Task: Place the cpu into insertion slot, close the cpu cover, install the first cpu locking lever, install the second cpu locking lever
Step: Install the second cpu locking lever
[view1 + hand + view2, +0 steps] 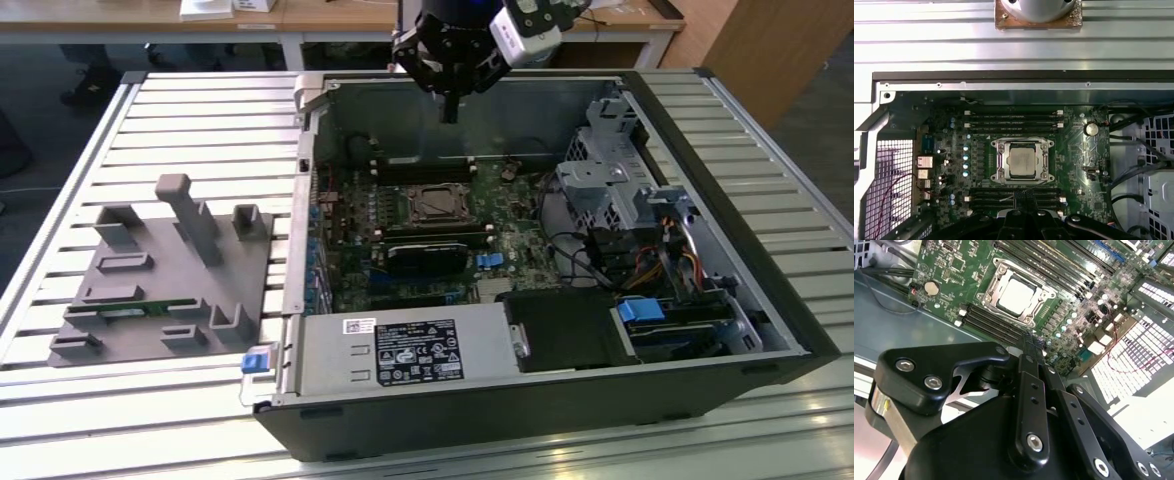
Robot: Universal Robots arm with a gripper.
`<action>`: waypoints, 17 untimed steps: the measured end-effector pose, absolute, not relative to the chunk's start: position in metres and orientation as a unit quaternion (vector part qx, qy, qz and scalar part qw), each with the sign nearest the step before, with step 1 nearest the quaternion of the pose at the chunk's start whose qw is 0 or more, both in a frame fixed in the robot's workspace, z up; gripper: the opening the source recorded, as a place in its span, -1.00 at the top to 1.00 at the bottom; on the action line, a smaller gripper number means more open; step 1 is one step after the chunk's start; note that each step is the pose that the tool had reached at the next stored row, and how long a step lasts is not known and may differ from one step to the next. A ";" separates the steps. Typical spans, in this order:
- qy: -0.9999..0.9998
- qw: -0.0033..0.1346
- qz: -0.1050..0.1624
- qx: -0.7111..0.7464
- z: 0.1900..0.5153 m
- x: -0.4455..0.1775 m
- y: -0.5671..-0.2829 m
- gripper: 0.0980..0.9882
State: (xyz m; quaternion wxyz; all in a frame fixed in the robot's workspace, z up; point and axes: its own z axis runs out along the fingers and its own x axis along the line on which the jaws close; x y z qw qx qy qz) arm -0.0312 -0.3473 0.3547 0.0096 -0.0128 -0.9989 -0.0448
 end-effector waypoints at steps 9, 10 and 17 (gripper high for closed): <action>-0.999 0.010 -0.045 -0.013 0.340 -0.030 -0.347 0.98; -0.999 0.010 -0.045 -0.013 0.339 -0.029 -0.347 0.98; -0.999 0.010 -0.044 -0.005 0.330 -0.029 -0.347 0.98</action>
